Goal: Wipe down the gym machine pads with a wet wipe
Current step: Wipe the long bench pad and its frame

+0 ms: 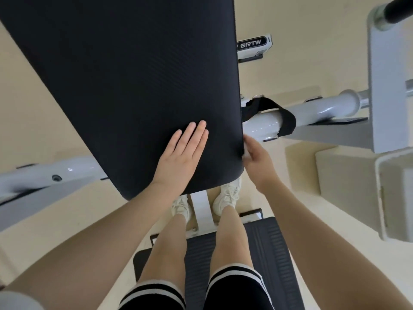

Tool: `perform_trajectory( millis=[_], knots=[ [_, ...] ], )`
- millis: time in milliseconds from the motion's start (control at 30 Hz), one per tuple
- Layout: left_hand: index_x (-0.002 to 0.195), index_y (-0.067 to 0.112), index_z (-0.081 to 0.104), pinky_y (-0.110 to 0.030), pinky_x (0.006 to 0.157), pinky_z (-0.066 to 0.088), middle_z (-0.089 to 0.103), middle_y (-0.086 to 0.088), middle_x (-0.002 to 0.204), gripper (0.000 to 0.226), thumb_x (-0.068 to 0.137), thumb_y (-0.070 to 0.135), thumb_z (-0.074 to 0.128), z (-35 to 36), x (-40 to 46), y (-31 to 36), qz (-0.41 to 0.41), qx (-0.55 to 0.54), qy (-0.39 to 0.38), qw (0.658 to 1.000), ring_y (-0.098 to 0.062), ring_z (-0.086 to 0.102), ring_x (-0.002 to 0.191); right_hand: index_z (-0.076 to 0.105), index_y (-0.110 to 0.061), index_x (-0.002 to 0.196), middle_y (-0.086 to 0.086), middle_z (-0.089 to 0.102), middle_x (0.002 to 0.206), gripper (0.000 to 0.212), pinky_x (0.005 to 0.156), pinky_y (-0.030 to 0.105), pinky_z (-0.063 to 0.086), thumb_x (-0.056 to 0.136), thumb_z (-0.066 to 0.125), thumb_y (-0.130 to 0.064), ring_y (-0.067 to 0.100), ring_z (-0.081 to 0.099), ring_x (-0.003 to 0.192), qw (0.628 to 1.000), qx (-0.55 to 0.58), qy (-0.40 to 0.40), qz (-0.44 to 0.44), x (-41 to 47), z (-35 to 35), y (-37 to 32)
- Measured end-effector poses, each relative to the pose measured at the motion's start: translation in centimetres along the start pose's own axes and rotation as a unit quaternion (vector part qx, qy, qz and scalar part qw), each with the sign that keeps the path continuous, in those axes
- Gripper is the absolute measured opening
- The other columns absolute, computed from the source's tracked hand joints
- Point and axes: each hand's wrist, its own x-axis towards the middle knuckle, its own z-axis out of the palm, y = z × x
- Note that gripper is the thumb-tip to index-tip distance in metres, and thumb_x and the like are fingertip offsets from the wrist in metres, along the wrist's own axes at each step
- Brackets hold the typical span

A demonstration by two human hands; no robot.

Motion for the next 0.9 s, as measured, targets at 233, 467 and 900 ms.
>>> perform_trajectory(
  millis=[233,467,900],
  knots=[
    [0.147,0.01,0.012,-0.04,0.113,0.015,0.019,-0.006,0.155,0.108,0.064,0.029,0.08,0.6,-1.0,0.4,-0.035,-0.068,0.003,0.997,-0.026,0.024,0.141,0.057,-0.015,0.121,-0.003,0.061,0.12,0.05,0.096,0.031,0.045,0.084,0.042,0.016,0.023,0.053,0.119,0.952,0.228,-0.003,0.206,-4.2,2.8,6.1],
    [0.145,0.003,0.018,-0.039,0.115,0.009,0.017,-0.014,0.155,0.072,0.084,0.007,0.055,2.6,-7.4,-1.5,-0.178,-0.285,0.017,0.942,-0.029,0.014,0.142,0.031,-0.017,0.144,0.005,0.039,0.146,0.054,0.114,0.033,0.026,0.095,0.04,0.002,0.022,0.035,0.136,0.831,0.429,0.023,0.352,-7.1,11.1,2.9],
    [0.14,0.003,0.034,-0.039,0.109,0.032,0.026,-0.009,0.152,0.055,0.086,-0.003,0.046,7.5,-20.1,-6.8,-0.433,-0.509,0.035,0.743,-0.027,0.035,0.135,0.061,-0.011,0.107,0.007,0.065,0.106,0.025,0.086,0.023,0.052,0.091,0.049,0.004,0.014,0.063,0.091,0.925,0.188,-0.227,0.241,-13.3,21.9,-4.8]
  ],
)
